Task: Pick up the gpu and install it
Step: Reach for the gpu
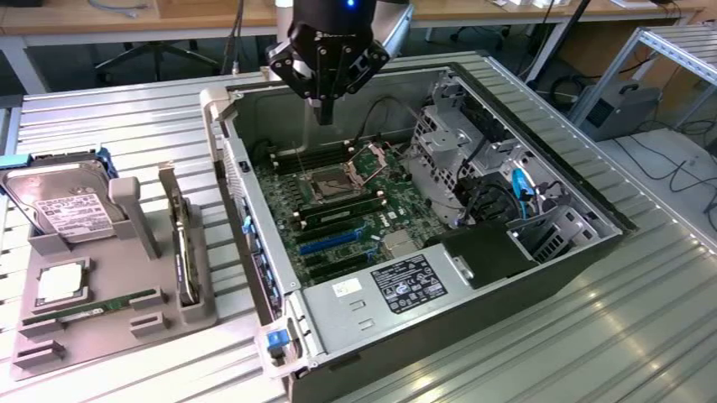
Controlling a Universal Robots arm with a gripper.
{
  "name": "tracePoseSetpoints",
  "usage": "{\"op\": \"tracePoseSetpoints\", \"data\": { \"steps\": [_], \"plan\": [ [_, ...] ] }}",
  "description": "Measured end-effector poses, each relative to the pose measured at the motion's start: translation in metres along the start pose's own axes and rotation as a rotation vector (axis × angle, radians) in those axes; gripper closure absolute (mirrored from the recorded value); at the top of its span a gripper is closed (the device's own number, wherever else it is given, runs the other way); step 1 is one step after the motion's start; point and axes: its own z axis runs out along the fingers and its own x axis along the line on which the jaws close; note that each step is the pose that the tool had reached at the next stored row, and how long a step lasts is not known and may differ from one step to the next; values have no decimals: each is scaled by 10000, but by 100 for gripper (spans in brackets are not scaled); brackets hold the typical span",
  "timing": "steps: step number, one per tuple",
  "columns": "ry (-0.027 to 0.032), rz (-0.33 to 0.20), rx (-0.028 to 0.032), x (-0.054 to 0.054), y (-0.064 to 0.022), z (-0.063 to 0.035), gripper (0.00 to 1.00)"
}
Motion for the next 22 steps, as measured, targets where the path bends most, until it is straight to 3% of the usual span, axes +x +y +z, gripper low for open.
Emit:
{"op": "tracePoseSetpoints", "data": {
  "steps": [22],
  "plan": [
    [-1, -1, 18, 94, -7, -3, 89]
  ]
}}
